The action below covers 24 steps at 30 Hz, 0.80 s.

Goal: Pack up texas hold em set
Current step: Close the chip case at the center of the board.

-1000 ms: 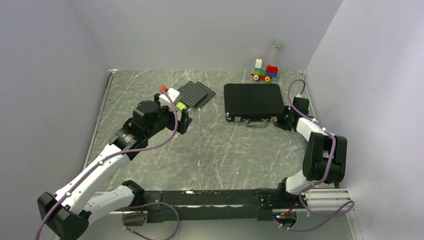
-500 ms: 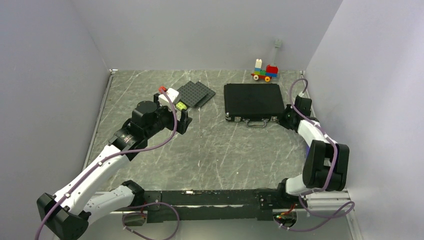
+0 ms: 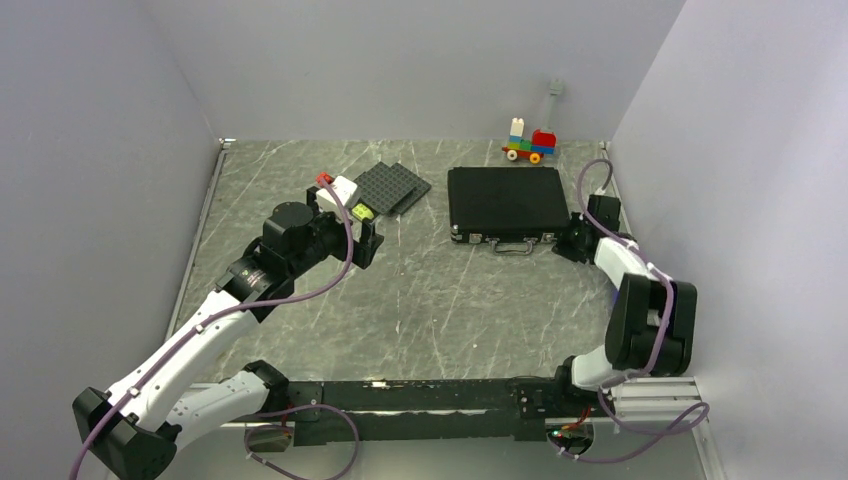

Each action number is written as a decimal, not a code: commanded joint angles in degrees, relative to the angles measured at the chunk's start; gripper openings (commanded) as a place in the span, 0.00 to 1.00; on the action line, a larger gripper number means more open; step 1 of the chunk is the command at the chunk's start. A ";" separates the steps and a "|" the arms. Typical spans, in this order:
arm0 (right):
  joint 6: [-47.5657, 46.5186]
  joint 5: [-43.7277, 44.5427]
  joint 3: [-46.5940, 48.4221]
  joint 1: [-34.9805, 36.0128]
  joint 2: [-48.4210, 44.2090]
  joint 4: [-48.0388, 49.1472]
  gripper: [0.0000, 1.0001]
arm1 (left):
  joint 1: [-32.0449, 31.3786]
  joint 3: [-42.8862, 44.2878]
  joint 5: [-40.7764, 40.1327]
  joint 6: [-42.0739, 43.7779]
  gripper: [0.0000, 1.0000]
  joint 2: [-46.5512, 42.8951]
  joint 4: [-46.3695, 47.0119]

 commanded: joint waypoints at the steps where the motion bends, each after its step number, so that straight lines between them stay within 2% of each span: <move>1: 0.14 1.04 2.68 -0.19 -8.22 -2.26 0.15 | 0.20 -0.15 0.09 1.11 0.99 -0.54 1.33; 5: -0.69 0.32 6.58 -0.22 -8.35 -4.38 0.15 | 0.21 -0.15 0.13 1.08 0.99 -0.45 1.29; 12: -1.30 -2.58 10.76 -0.24 -0.85 -2.88 0.14 | 0.20 -0.27 -0.23 1.26 0.99 -0.69 1.32; 24: -0.29 -1.89 4.66 -0.19 2.91 -0.50 0.14 | 0.26 -0.15 0.03 1.11 0.99 -0.89 1.25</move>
